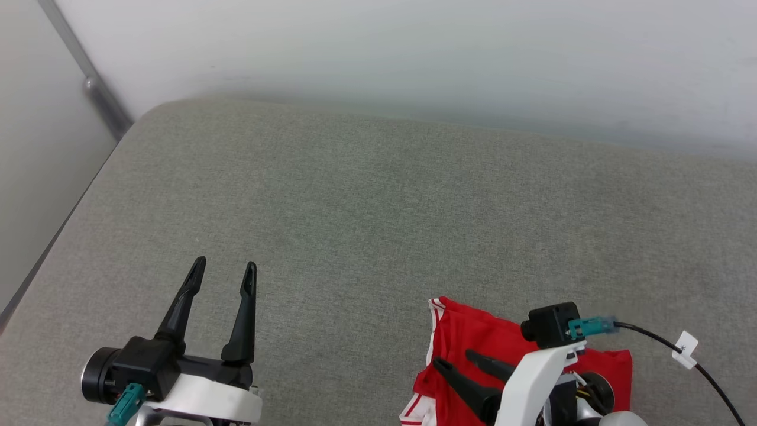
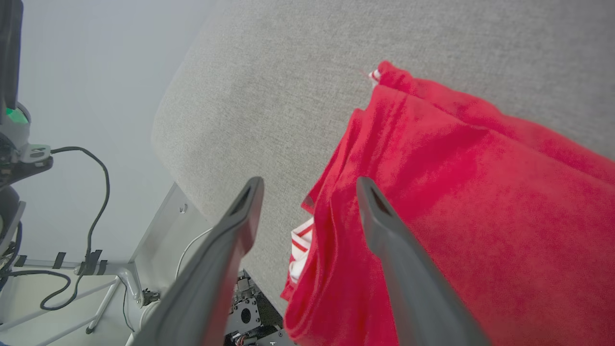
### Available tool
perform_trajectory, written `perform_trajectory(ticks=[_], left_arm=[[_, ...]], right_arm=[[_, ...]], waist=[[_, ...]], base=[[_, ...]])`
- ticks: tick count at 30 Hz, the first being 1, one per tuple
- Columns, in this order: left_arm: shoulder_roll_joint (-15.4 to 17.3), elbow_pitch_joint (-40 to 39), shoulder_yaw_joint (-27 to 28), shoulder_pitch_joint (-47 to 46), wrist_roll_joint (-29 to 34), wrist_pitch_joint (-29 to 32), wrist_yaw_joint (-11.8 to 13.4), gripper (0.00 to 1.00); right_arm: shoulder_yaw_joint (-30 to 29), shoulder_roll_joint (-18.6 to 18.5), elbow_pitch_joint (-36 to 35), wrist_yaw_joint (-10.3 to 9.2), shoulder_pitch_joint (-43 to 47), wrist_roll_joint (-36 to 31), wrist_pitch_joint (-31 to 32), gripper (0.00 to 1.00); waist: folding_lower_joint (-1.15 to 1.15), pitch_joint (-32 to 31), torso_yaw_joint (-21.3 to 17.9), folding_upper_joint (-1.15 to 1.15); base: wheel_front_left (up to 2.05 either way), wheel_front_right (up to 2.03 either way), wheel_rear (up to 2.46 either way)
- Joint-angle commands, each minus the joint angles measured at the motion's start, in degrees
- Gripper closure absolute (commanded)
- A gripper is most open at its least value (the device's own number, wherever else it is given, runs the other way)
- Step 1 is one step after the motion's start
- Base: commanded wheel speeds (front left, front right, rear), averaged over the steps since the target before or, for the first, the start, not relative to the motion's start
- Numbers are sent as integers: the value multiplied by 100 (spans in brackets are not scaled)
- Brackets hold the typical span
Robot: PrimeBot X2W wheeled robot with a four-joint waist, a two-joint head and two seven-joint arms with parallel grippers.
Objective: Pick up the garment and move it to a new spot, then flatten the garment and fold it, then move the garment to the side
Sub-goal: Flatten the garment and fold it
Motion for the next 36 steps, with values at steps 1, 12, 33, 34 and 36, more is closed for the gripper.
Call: perform_trajectory(ticks=[1, 12, 33, 34, 36], left_arm=[[7, 24, 13, -30, -3, -14, -6, 0], [4, -14, 37, -51, -12, -14, -6, 0], [-82, 15, -120, -119, 26, -14, -6, 0], [-83, 20, -131, -116, 30, -14, -6, 0], [-86, 30, -148, -91, 18, -14, -6, 0]], right_arm=[[71, -2, -149, -1, -127, -76, 40, 0], [-586, -484, -1113, -2, -947, -2045, -461, 0], [-2838, -687, -1746, -2, 522, -2680, -3146, 0], [-2854, -611, -1754, -2, 582, -2683, -3247, 0], [-2871, -480, -1767, -1, 689, -2659, -3416, 0]], waist=[[0, -26, -46, 0], [0, -95, -452, 0], [0, 15, -651, 0], [0, 8, -643, 0], [0, -16, -634, 0]], base=[[0, 0, 0], [0, 0, 0], [0, 0, 0], [0, 0, 0], [0, 0, 0]])
